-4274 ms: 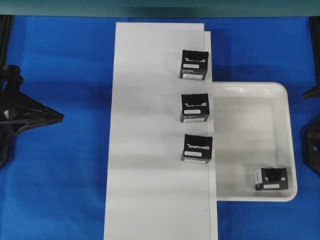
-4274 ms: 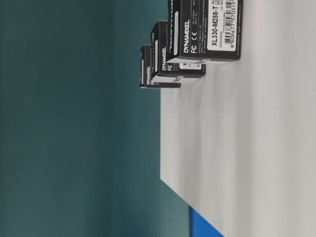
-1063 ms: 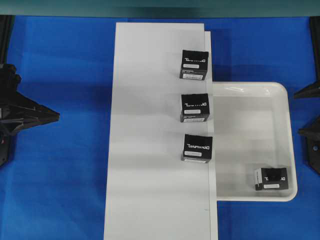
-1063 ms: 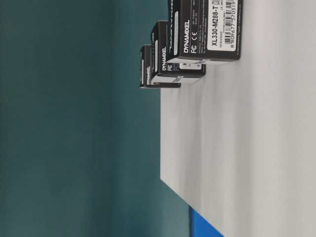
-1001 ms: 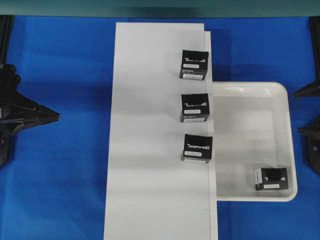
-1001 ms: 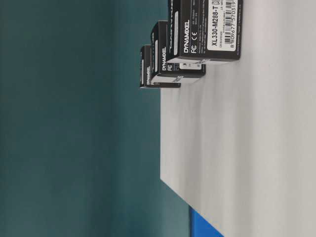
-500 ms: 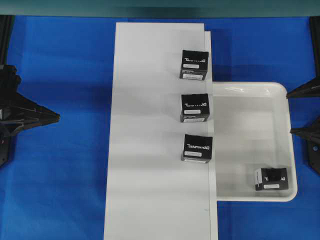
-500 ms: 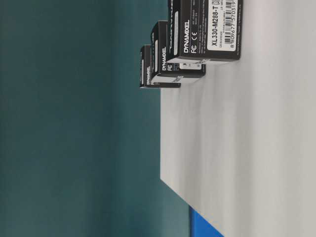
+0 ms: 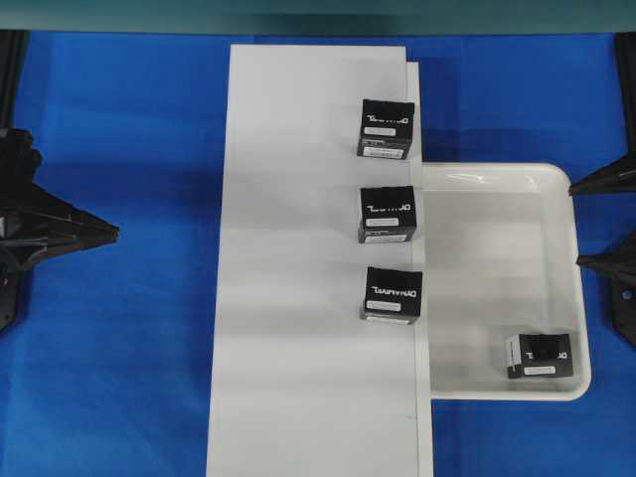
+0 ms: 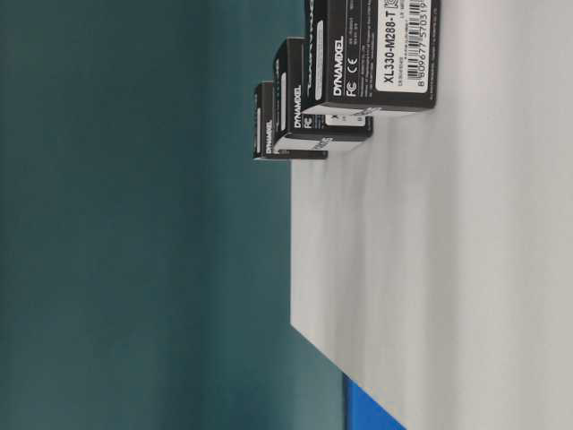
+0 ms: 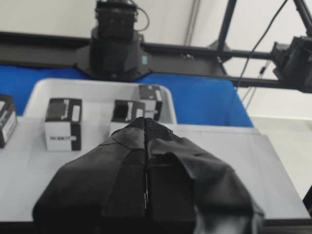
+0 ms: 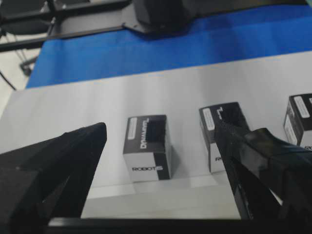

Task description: Place the box from the white plastic tray onto the white base.

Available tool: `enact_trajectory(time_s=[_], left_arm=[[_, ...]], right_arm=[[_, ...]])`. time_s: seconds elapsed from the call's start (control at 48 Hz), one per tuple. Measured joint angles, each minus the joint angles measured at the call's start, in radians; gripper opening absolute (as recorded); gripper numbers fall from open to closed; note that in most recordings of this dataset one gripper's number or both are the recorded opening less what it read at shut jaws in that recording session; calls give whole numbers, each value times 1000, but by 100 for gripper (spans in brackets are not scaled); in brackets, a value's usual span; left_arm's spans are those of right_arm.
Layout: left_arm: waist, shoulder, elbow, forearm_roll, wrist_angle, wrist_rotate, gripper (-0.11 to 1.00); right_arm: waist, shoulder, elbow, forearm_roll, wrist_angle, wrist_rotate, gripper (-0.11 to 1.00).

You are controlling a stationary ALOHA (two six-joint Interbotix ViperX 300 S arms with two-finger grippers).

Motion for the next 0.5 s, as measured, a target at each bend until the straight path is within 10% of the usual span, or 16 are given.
enact_trajectory(time_s=[0.5], left_arm=[[0, 2, 0, 0, -26, -5, -7]], right_arm=[[-2, -3, 0, 0, 0, 2, 98]])
